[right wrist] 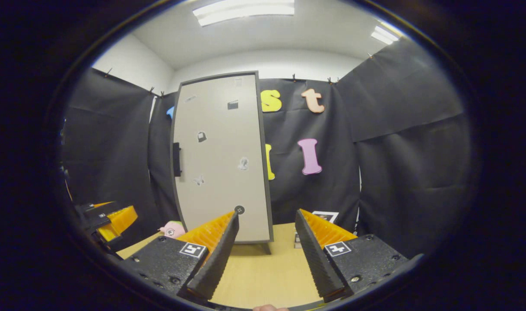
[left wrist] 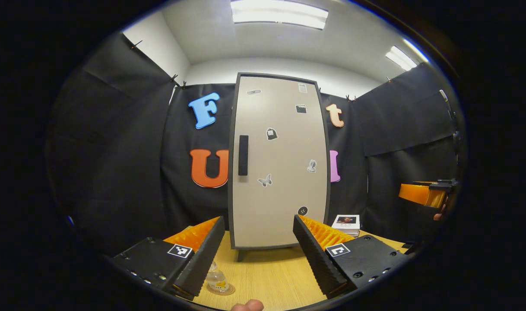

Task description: Open the cabinet door with the right hand, grasp the bottle in the cabinet with the left hand and place it on the coaster, then close the cabinet door with the right hand.

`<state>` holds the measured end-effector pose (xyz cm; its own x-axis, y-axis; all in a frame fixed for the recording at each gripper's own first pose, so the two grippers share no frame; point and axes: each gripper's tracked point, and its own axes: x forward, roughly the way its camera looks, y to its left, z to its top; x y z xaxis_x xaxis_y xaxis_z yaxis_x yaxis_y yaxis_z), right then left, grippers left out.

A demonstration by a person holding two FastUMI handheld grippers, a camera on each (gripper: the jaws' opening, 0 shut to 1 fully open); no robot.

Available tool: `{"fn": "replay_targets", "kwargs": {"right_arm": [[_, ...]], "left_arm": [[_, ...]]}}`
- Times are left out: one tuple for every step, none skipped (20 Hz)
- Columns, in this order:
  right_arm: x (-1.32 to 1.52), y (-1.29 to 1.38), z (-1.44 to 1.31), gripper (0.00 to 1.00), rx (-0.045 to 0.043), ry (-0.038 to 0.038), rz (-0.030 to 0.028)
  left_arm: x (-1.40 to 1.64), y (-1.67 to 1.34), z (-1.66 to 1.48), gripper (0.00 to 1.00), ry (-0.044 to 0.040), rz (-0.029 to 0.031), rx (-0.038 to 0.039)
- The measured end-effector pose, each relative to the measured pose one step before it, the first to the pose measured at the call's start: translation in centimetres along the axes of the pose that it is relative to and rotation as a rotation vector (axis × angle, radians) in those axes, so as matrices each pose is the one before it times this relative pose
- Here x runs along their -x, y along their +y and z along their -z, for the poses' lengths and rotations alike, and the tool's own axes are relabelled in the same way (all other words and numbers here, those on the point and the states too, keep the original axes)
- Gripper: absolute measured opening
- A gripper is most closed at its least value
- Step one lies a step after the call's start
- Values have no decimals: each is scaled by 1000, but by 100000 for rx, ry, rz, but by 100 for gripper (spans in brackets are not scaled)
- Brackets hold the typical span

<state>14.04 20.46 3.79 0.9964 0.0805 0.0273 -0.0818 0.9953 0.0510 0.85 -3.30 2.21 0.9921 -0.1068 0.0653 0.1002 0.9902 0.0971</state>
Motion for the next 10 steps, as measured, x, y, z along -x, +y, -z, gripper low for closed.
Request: {"fn": "replay_targets", "kwargs": {"right_arm": [[138, 29, -49, 85, -239, -241, -96], [63, -132, 5, 85, -50, -214, 58], [53, -112, -20, 85, 102, -114, 68], [23, -61, -35, 85, 65, -284, 36], [-16, -9, -19, 85, -35, -182, 66], [-35, -11, 78, 85, -181, 20, -94], [-75, 27, 79, 85, -200, 194, -226], [-37, 81, 49, 85, -135, 205, -247], [-19, 33, 76, 85, -39, 230, -223], [-8, 138, 63, 85, 83, 242, -303]], "left_arm": [[76, -12, -84, 96, -7, -96, 69], [-35, -60, -115, 96, -298, -10, 85], [49, -38, -96, 96, -215, 7, -35], [8, -107, -105, 96, -183, 99, -153], [136, -103, -118, 96, -125, 81, -98], [75, -94, -87, 96, -213, 56, -127], [13, -47, -94, 96, -366, 129, -127], [16, -125, 10, 96, -166, 92, -97], [111, -154, -95, 96, -154, 90, 46], [70, -14, -10, 96, -166, 111, 161]]}}
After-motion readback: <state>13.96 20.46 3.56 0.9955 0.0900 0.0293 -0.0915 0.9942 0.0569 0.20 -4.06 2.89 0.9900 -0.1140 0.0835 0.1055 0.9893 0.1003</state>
